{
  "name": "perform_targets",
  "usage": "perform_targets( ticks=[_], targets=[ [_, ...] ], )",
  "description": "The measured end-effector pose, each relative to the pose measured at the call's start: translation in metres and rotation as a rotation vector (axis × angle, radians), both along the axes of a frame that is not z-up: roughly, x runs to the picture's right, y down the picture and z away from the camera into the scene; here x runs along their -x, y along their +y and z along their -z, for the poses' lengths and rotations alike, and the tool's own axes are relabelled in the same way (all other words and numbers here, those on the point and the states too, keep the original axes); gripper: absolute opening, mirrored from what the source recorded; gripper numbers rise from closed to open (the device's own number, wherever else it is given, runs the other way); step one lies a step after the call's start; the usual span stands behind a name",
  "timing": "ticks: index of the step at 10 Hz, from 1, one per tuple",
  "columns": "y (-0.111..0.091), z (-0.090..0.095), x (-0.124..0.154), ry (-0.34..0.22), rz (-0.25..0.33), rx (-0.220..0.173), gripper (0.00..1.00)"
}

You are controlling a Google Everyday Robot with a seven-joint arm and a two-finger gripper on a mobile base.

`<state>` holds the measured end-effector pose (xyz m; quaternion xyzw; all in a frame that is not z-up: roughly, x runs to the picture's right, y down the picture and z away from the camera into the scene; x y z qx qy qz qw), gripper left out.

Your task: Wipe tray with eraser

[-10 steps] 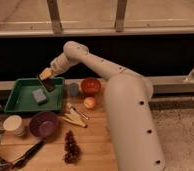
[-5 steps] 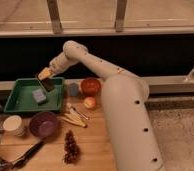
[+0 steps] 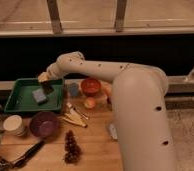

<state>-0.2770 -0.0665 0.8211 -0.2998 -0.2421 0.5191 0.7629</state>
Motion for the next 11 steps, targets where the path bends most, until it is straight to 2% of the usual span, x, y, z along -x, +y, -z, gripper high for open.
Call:
perform_targets(
  ticks=[2, 5, 7, 9, 11],
  targets=[
    [-0.003, -0.005, 0.004, -0.021, 0.009, 0.006, 0.00],
    [-0.005, -0.031, 0.021, -0.078, 0.009, 0.054, 0.00],
    [0.008, -0.053, 0.033, -0.096, 0.017, 0.110, 0.00],
    [0.020, -0.071, 0.032, -0.097, 0.009, 0.160, 0.00],
    [0.031, -0.082, 0.032, -0.094, 0.008, 0.198, 0.00]
  ],
)
